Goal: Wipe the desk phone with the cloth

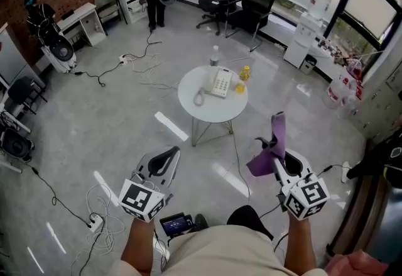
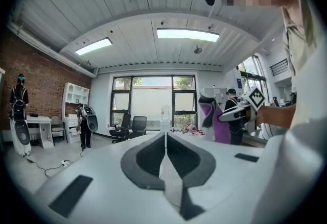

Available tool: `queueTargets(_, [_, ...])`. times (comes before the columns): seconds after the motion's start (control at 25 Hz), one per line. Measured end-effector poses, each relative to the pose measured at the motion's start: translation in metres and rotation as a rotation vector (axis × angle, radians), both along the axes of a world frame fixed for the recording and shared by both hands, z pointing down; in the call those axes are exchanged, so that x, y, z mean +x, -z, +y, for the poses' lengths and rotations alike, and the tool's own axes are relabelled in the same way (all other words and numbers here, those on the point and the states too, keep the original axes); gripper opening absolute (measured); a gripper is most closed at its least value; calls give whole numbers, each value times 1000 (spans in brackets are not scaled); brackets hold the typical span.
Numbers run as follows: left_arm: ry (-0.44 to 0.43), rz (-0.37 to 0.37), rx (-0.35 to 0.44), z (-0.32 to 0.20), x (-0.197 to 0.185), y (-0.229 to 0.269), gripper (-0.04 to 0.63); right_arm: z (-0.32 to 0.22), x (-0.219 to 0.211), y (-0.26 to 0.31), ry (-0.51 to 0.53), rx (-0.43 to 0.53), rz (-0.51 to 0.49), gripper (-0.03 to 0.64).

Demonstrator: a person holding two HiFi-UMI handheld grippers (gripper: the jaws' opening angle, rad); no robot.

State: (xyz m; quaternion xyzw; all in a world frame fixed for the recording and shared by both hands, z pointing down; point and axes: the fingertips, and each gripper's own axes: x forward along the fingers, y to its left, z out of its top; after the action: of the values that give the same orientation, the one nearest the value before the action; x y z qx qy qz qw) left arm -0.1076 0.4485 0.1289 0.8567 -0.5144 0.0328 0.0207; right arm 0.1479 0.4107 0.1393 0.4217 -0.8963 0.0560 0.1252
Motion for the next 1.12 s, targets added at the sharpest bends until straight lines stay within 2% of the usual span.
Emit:
queueTargets(0.24, [30,-5,-33,-13,-19,-18,12,-39,-16,-5,18,-7,-3,75])
queueTargets(0.52, [126,-33,-63,-37,-35,-31,12,-95,-32,-21,102,-24,-21,75])
queueTargets(1.12, [257,-26,-129,-144,-13,-53,12,-232,-46,-47,279,-84,-16,75])
